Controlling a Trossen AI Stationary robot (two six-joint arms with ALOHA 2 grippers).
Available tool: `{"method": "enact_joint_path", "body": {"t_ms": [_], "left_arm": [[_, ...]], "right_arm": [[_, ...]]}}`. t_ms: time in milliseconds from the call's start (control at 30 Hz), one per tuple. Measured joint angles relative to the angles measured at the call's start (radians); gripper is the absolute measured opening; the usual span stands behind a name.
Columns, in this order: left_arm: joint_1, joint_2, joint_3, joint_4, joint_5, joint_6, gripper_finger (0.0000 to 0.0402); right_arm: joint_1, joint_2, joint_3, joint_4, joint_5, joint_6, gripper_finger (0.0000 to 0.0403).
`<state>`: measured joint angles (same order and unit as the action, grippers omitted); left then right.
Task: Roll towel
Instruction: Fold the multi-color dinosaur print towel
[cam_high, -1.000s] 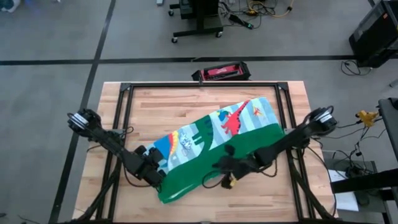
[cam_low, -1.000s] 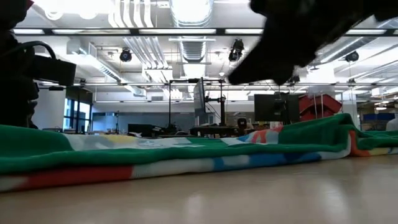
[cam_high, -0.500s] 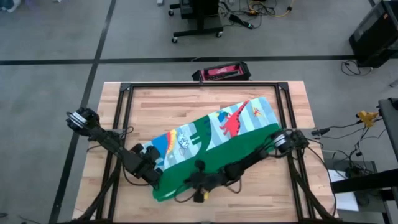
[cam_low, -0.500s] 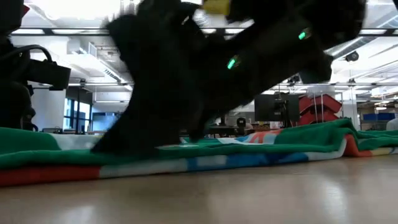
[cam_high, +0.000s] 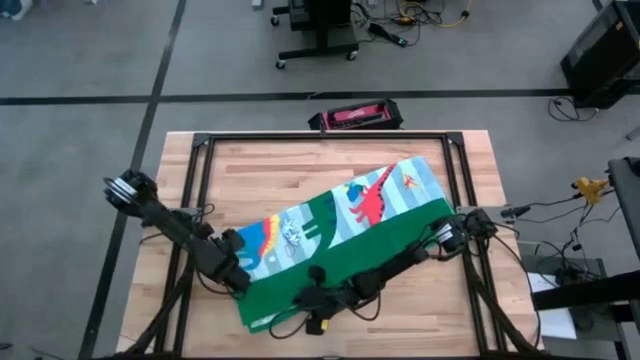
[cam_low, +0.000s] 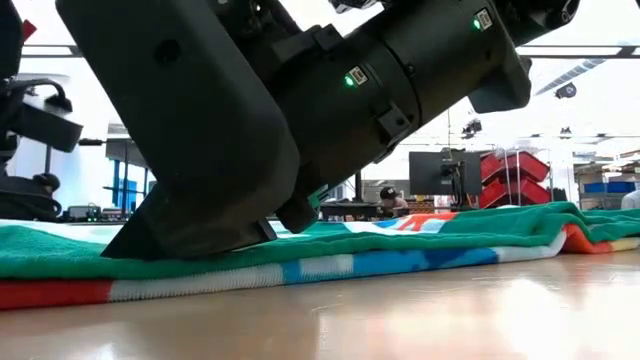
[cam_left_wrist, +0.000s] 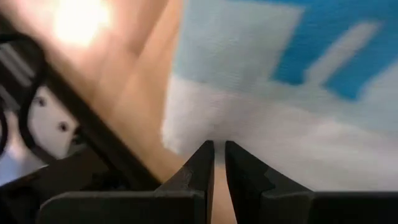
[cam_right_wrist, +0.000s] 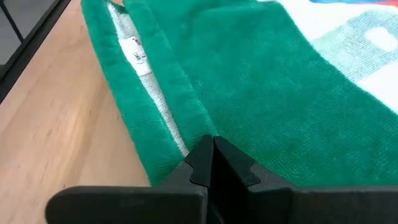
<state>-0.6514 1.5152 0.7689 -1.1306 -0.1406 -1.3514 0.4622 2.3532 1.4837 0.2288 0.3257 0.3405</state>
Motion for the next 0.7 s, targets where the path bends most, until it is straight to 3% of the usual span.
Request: {"method": "enact_joint_path", "body": {"t_ms": [200,300,433,700], "left_arm": [[0.0,-0.011,0.127,-0.074,-0.008,0.0,0.0023],[-0.004,-0.012,0.21,-0.099,-0.096,-0.015,0.0023],[-0.017,-0.009,0.273,0.074,-0.266,0.041,0.0023],[-0.062,0.029,0.254,0.235,-0.296,0.093,0.0023]], "right_arm": [[-0.002,-0.004,-0.002,-0.001,0.0,-0.001,0.0],[-0.004,-0.007,-0.003,0.0,0.0,-0.011,0.0],[-0.006,-0.019,-0.005,0.002,0.008,-0.033,0.0],[0.034,-0.098,-0.009,-0.004,0.075,-0.137,0.0]]}}
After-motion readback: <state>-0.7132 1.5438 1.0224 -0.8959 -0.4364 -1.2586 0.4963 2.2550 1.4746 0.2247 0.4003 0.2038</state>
